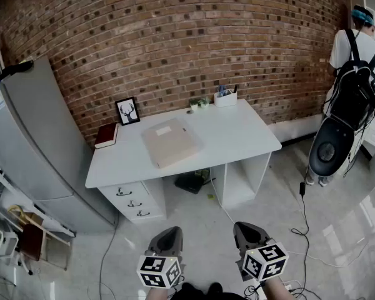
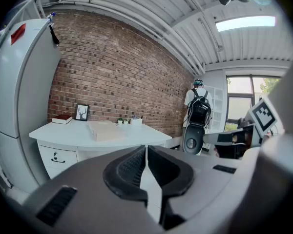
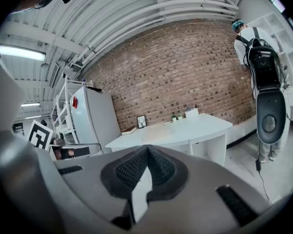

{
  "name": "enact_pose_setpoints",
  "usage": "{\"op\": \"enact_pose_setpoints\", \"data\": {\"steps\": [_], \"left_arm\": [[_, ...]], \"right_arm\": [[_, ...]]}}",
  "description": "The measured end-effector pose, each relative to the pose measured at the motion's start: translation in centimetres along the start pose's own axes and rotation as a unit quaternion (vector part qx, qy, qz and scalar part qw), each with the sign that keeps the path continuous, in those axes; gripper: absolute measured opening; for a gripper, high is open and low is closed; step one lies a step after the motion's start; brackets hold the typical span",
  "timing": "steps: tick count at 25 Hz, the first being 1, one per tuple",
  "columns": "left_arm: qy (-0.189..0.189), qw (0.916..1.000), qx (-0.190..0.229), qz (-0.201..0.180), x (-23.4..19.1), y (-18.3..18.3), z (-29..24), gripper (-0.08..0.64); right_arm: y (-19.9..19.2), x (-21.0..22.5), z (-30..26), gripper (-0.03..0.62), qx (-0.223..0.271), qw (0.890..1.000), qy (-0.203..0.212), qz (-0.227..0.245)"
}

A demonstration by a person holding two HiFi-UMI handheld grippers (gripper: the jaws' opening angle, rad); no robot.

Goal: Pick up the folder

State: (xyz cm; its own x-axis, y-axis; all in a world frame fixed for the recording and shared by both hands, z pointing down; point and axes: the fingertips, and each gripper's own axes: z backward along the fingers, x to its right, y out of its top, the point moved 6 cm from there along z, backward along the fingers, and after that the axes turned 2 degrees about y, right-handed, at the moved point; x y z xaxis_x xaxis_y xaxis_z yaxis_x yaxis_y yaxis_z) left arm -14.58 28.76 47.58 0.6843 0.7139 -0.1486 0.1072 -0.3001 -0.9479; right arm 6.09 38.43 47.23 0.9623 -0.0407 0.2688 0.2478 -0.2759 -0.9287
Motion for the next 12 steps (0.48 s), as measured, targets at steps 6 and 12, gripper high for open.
{"op": "enact_pose_setpoints", "data": {"steps": [6, 12], "left_arm": [[0.007, 1.0, -0.007, 0.002, 1.4, -0.7, 0.0, 0.023], [0.006, 0.9999, -0.004, 0.009, 1.4, -1.1, 1.1, 0.026]], "right_arm": [[-0.4, 0.8, 1.2, 0.0, 0.01, 1.0, 0.009, -0.007], [-0.3, 0.3, 2.1, 0.002, 0.031, 0.999, 0.0, -0.02]]}}
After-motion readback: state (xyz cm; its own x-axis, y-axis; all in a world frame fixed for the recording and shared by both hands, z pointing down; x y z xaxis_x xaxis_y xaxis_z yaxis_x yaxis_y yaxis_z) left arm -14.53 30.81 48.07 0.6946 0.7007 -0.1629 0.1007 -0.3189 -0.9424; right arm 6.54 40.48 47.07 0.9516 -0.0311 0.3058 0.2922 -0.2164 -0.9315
